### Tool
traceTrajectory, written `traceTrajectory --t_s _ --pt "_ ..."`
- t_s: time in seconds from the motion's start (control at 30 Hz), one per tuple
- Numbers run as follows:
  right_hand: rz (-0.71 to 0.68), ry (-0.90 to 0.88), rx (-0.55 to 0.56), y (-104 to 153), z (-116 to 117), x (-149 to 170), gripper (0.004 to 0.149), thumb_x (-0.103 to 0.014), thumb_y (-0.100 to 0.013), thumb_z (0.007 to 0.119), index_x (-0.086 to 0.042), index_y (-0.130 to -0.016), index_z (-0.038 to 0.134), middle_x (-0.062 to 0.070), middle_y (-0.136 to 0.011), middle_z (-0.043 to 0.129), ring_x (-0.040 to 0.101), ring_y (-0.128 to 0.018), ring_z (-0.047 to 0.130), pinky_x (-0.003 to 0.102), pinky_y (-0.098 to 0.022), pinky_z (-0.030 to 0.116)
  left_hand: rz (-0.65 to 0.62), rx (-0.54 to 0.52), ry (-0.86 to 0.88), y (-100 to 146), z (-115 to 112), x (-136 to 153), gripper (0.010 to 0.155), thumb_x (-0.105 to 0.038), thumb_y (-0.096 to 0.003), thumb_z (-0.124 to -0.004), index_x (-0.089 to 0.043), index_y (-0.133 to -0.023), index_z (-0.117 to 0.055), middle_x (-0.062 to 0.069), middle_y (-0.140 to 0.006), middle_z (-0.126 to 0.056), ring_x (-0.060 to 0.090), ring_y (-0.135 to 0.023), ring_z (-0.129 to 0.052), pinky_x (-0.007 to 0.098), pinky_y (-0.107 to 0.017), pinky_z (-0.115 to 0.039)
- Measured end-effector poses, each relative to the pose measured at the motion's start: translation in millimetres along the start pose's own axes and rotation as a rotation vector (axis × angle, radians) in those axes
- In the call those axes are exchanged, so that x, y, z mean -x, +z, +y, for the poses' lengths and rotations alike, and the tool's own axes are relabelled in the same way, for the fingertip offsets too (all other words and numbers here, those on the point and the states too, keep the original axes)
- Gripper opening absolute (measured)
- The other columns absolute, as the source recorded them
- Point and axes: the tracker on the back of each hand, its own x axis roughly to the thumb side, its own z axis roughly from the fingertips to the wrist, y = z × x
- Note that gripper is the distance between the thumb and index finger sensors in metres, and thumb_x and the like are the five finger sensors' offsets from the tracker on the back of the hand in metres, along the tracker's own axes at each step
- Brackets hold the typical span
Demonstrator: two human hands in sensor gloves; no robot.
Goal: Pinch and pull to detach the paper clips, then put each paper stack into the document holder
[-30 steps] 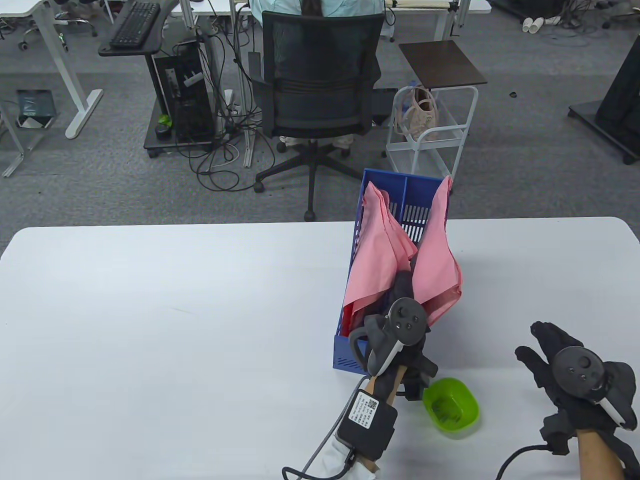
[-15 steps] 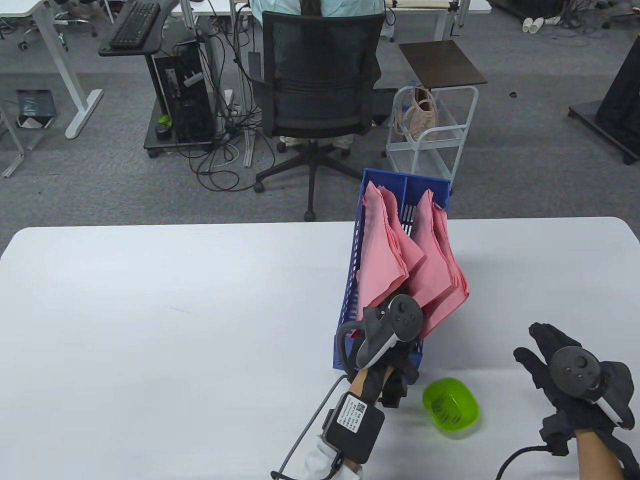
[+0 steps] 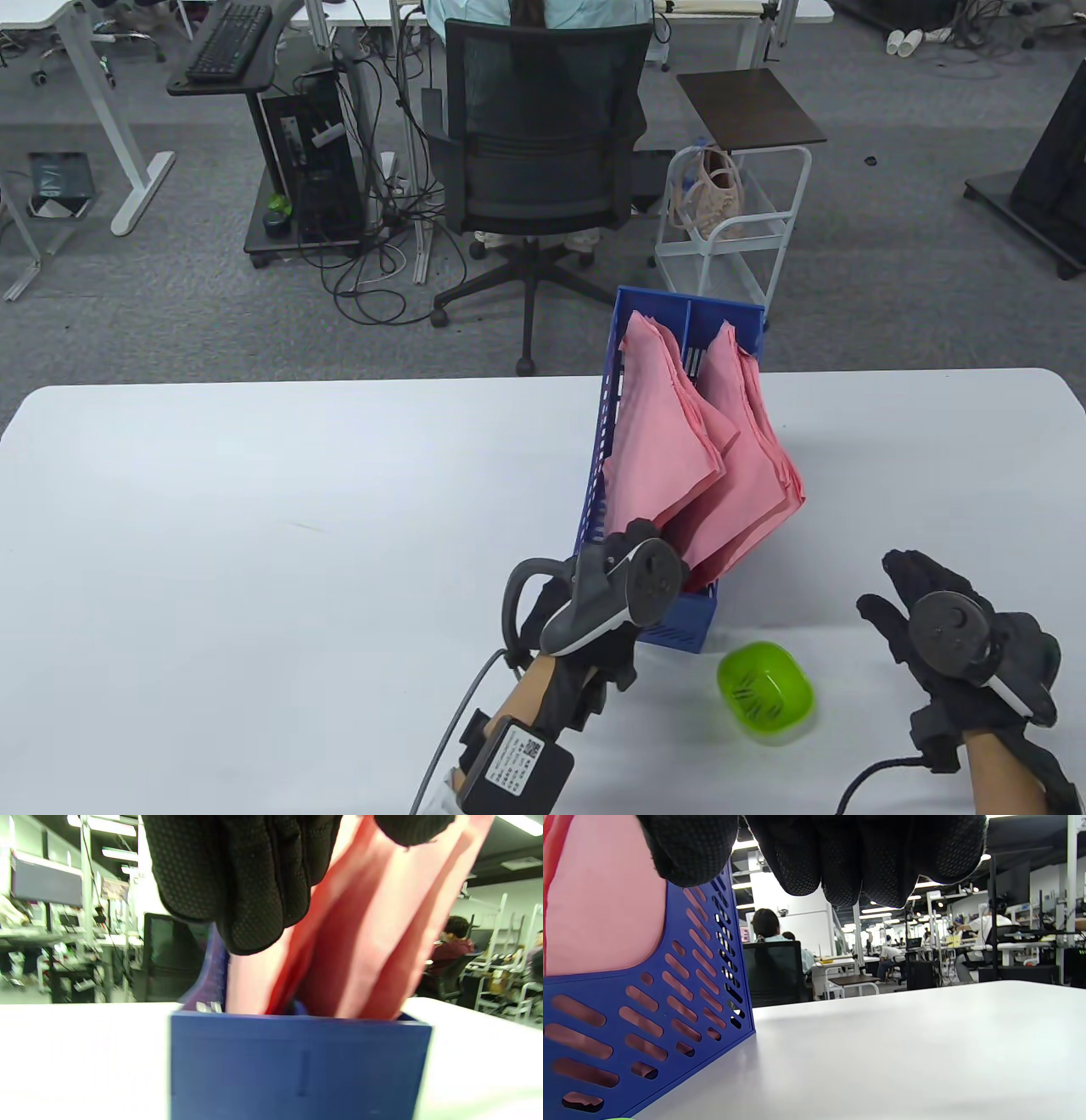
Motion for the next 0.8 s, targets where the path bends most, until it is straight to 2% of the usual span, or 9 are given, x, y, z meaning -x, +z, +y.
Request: traceTrajectory --t_s 0.17,0.3,0.4,0.5,0.6,0.8 --pt "-0.052 0.075 0.029 -1.9 -4.6 -14.3 0.067 -0.049 -0.057 0.064 -0.012 -0.112 0.055 0.025 -0.114 0.060 0.050 -0.100 0.067 0.059 -0.073 0.059 0.080 -0.081 -0.140 27.5 5.0 35.6 0.073 -0.057 -0.0549 -0.052 -0.010 -0.111 -0.059 0.014 -0.094 -0.088 0.029 -0.075 -0.102 0.044 -0.058 -0.085" --pt "-0.094 0.104 0.073 -5.5 -15.5 -26.6 0.067 -0.049 -0.057 0.064 -0.011 -0.112 0.054 0.025 -0.115 0.059 0.050 -0.101 0.065 0.061 -0.074 0.056 0.134 -0.180 -0.265 49.6 4.6 67.9 0.081 -0.059 -0.0538 -0.046 -0.007 -0.116 -0.048 0.019 -0.105 -0.078 0.036 -0.088 -0.092 0.050 -0.066 -0.077" --pt "-0.134 0.137 0.100 -7.2 -24.3 -36.3 0.068 -0.049 -0.057 0.063 -0.011 -0.113 0.052 0.026 -0.116 0.056 0.051 -0.103 0.062 0.062 -0.076 0.053 0.185 -0.232 -0.359 62.0 3.3 88.9 0.082 -0.059 -0.0539 -0.045 -0.006 -0.116 -0.047 0.020 -0.108 -0.075 0.038 -0.092 -0.090 0.052 -0.068 -0.076" --pt "-0.204 0.169 0.131 -5.4 -30.6 -46.4 0.070 -0.049 -0.057 0.063 -0.012 -0.114 0.049 0.025 -0.118 0.052 0.052 -0.106 0.056 0.064 -0.078 0.047 0.224 -0.208 -0.402 70.5 0.7 107.0 0.085 -0.060 -0.0531 -0.042 -0.006 -0.118 -0.042 0.022 -0.112 -0.068 0.042 -0.098 -0.082 0.055 -0.072 -0.070" --pt "-0.257 0.208 0.189 -0.4 -32.1 -54.6 0.071 -0.049 -0.057 0.062 -0.012 -0.115 0.045 0.025 -0.121 0.045 0.053 -0.110 0.047 0.067 -0.079 0.040 0.231 -0.197 -0.415 77.0 -3.4 121.5 0.087 -0.061 -0.0523 -0.039 -0.007 -0.120 -0.031 0.024 -0.119 -0.053 0.046 -0.108 -0.066 0.061 -0.078 -0.056" --pt "-0.335 0.283 0.264 11.7 -23.6 -63.7 0.077 -0.053 -0.056 0.060 -0.015 -0.117 0.033 0.026 -0.124 0.026 0.057 -0.112 0.022 0.071 -0.079 0.023 0.235 -0.199 -0.482 84.0 -14.3 141.3 0.088 -0.060 -0.0523 -0.037 -0.009 -0.120 -0.015 0.026 -0.123 -0.030 0.051 -0.114 -0.040 0.067 -0.079 -0.038"
